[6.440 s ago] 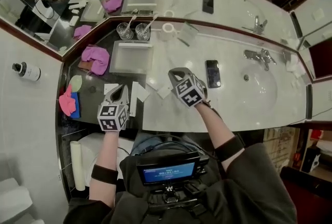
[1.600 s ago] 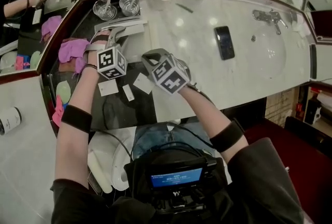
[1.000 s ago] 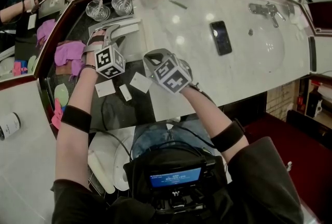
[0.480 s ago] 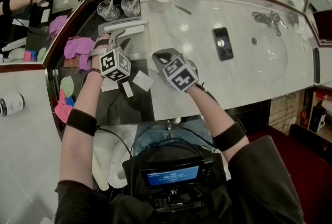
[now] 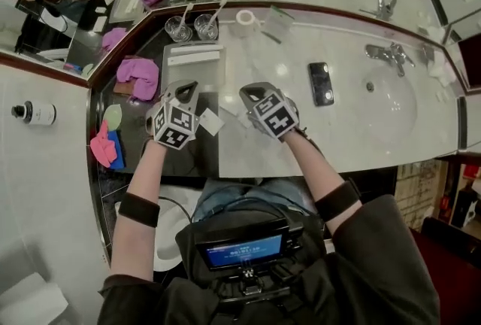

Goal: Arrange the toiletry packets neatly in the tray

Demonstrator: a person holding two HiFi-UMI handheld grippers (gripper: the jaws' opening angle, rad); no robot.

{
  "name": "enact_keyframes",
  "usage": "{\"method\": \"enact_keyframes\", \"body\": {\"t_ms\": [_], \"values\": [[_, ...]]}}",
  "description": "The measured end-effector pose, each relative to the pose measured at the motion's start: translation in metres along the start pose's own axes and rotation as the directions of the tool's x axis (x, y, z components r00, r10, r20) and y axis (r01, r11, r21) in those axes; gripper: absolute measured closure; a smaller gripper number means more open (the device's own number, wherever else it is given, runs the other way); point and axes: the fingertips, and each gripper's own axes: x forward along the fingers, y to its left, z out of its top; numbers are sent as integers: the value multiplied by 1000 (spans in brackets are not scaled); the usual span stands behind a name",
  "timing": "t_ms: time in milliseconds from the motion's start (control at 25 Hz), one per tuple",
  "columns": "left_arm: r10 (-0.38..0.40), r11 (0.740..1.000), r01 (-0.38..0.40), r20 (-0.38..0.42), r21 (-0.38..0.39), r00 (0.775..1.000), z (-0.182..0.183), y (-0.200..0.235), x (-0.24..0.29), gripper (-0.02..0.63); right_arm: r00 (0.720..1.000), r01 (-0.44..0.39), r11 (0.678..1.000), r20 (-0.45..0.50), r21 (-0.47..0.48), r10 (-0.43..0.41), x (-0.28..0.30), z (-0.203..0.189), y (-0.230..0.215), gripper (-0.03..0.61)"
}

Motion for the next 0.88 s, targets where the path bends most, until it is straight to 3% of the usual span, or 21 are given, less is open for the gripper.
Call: {"method": "enact_keyframes", "body": {"t_ms": [160, 360, 520, 880], "values": [[26, 971, -8, 72, -237, 997, 9, -13, -37, 612, 1000, -5, 1000, 7, -12, 5, -18, -5, 3, 563], [121, 896, -60, 111, -440, 986, -4, -22, -77, 612, 1000, 0, 1000, 8, -19, 0, -44, -17, 7, 563], [152, 858, -74, 113, -507, 982, -10, -40, -100, 612, 1000, -3, 1000, 2, -25, 3, -58, -30, 15, 563], [189, 824, -97, 109, -558, 976, -22, -63, -123, 614, 1000, -20, 999, -21, -35, 19, -69, -52, 39, 561]]}}
